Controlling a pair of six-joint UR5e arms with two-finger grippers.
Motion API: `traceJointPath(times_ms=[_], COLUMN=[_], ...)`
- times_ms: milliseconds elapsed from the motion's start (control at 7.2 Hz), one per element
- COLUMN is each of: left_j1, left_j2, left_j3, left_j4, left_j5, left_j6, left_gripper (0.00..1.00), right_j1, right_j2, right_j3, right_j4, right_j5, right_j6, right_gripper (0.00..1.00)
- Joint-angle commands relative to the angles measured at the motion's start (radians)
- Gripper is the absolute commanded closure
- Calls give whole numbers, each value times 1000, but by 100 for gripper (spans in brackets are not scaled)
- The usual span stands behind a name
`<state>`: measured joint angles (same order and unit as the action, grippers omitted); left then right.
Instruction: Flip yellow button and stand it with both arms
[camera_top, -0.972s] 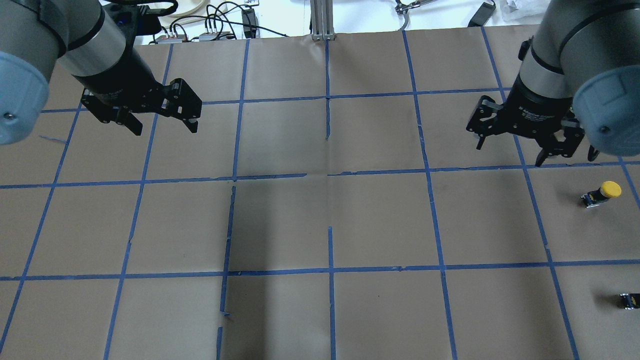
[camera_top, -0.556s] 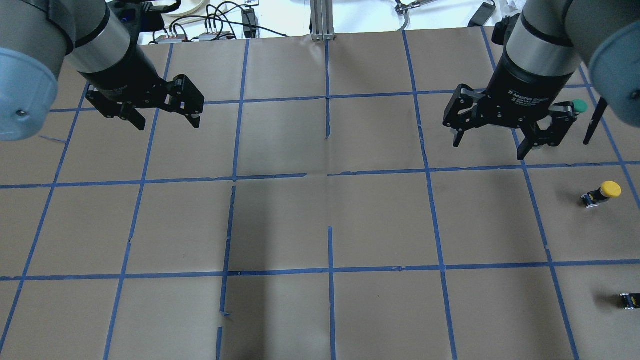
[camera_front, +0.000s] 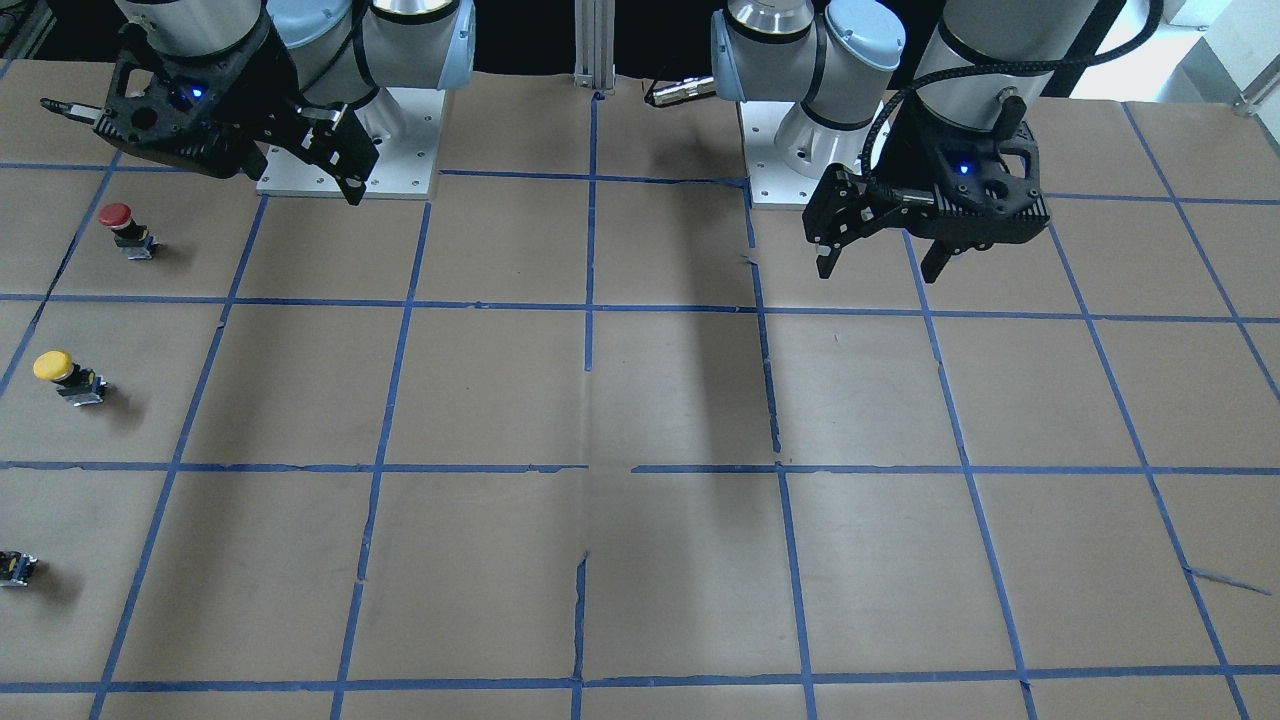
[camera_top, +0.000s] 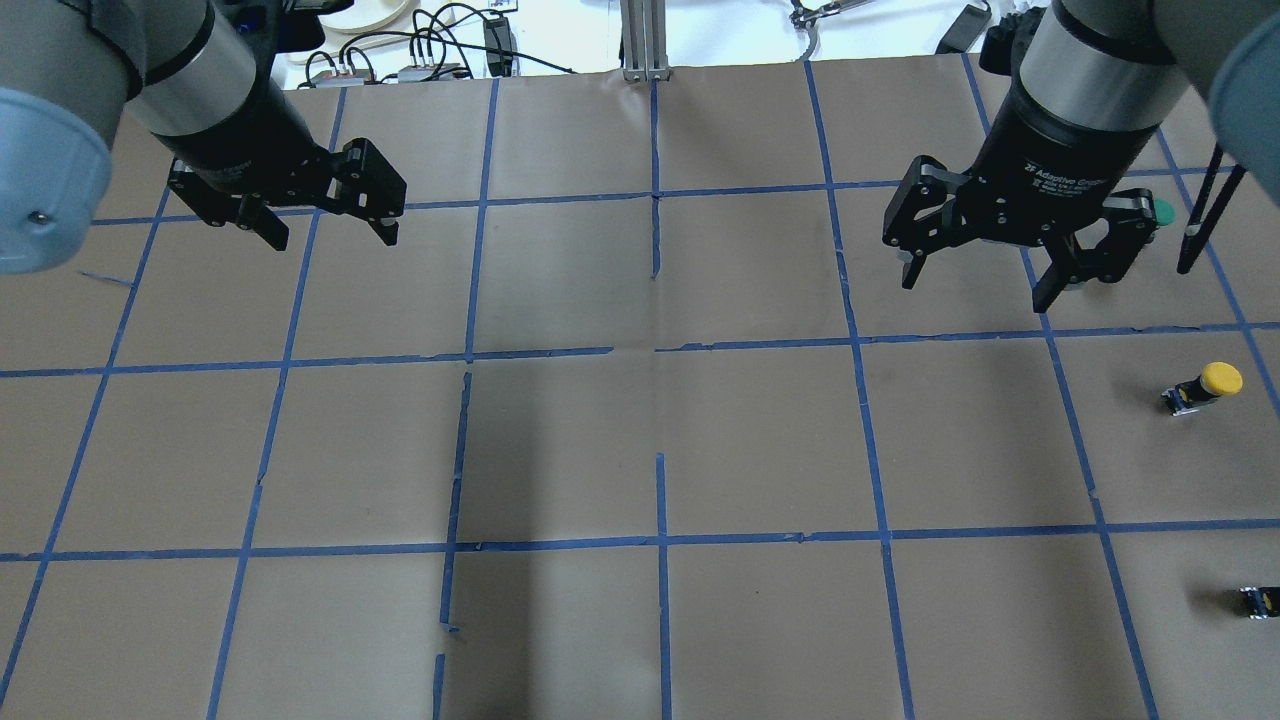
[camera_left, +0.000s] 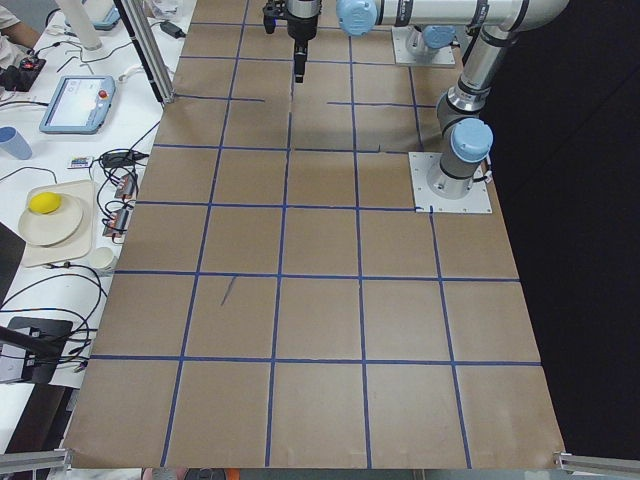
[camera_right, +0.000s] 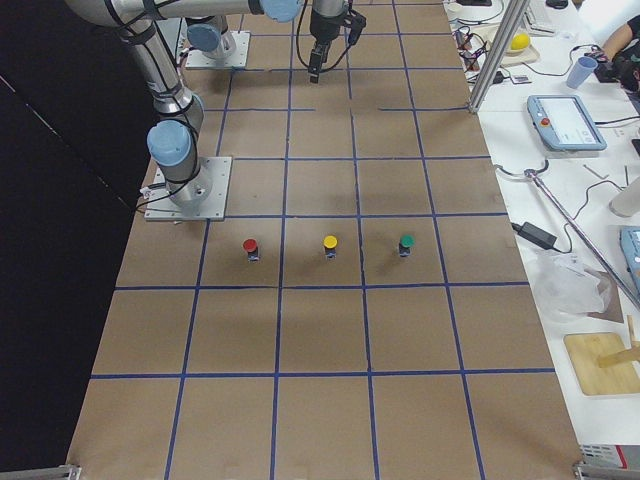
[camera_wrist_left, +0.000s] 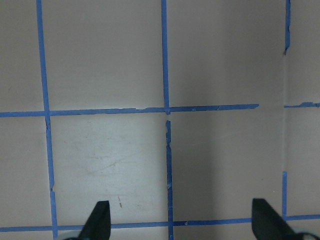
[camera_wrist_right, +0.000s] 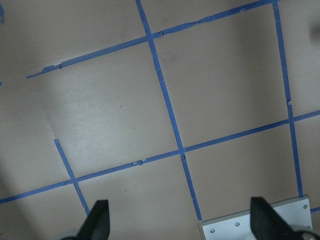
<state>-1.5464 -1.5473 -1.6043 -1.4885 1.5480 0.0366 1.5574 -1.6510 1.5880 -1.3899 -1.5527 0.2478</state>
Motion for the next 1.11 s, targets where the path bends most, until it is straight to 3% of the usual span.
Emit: traceJointPath(times_ms=[0, 972], left_j1=[0, 3], left_j2=[1, -2], left_j3=[-3, 7], left_j4=[-3, 1], left_j5=[0, -3], left_j6=[-1, 0], left_gripper=[0, 0], right_j1=[-14, -23], right_j2=[2, 4], right_j3=[0, 0], right_j4=[-1, -21], right_j5=[-6, -3], right_j6=[-143, -148], right_gripper=[0, 0])
